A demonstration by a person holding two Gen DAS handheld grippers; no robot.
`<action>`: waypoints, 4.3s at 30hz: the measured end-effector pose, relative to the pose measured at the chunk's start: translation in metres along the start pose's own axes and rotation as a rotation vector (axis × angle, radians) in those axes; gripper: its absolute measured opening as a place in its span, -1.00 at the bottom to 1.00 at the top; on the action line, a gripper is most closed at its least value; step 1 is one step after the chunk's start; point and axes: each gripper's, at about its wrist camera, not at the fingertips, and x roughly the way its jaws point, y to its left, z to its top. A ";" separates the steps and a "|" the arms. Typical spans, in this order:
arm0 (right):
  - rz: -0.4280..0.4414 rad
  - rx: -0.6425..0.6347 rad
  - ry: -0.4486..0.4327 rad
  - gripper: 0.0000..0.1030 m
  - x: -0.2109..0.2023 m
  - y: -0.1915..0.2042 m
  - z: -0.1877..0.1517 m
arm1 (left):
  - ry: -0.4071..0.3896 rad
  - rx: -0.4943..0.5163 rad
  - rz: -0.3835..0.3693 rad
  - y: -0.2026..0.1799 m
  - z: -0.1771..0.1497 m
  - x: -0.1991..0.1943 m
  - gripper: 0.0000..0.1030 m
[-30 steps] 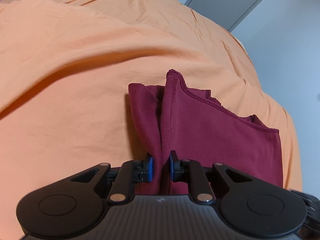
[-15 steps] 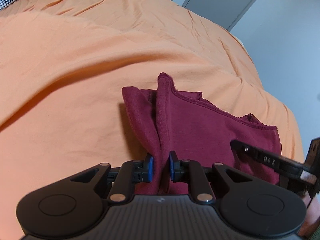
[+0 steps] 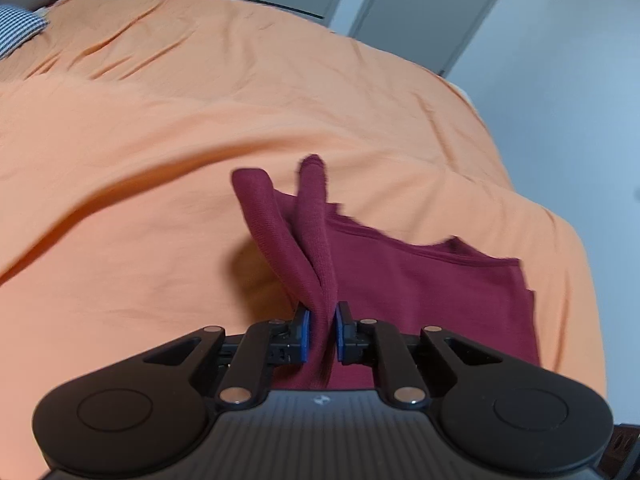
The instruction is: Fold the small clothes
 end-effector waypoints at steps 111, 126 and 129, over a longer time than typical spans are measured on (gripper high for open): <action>-0.034 0.098 -0.131 -0.09 -0.122 -0.122 0.082 | 0.263 -0.165 -0.009 0.023 -0.171 -0.078 0.60; -0.096 0.050 -0.127 -0.91 -0.078 -0.117 0.111 | 0.279 -0.171 -0.005 0.033 -0.171 -0.076 0.60; -0.160 0.038 -0.064 -0.75 -0.062 -0.123 0.105 | 0.282 -0.165 -0.011 0.033 -0.170 -0.076 0.60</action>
